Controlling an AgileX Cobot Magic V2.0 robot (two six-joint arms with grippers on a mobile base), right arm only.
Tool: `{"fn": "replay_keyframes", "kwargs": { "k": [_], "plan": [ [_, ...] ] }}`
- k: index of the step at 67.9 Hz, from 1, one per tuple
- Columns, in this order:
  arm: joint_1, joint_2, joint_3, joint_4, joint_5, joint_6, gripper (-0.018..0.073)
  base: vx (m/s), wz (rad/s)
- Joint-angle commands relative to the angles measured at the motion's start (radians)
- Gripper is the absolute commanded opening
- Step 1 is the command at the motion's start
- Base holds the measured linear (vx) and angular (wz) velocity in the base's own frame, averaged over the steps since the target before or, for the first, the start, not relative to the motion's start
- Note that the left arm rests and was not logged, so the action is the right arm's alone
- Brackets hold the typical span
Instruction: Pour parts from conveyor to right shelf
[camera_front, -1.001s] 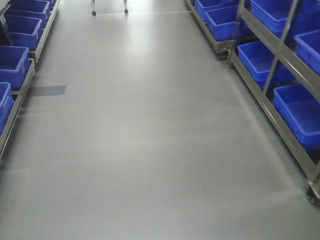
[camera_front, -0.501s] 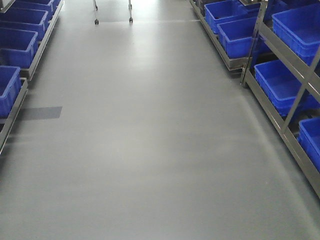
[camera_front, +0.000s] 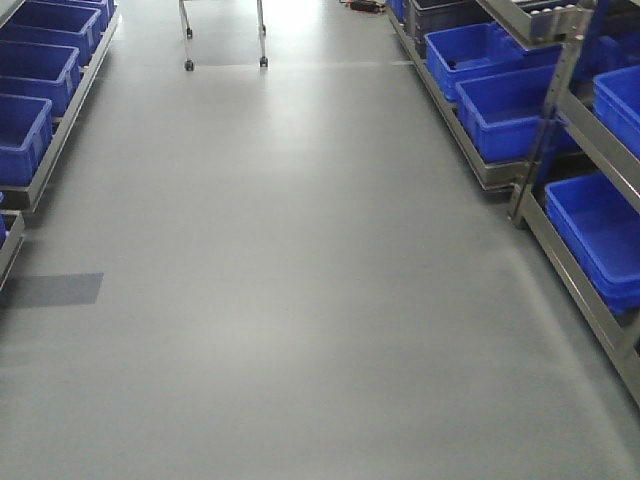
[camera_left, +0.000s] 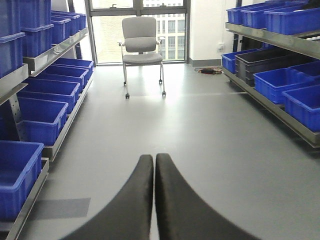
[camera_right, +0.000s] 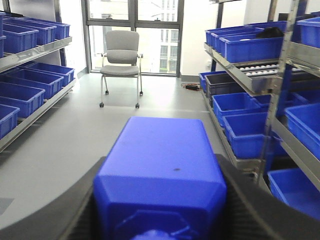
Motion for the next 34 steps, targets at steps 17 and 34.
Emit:
{"fn": "replay_keyframes", "kwargs": {
  "k": [17,34],
  "plan": [
    [-0.004,0.014,-0.027,0.002,-0.076,-0.006,-0.0006,0.62,0.08],
    [-0.004,0.014,-0.027,0.002,-0.076,-0.006,-0.0006,0.61,-0.03]
  ]
}}
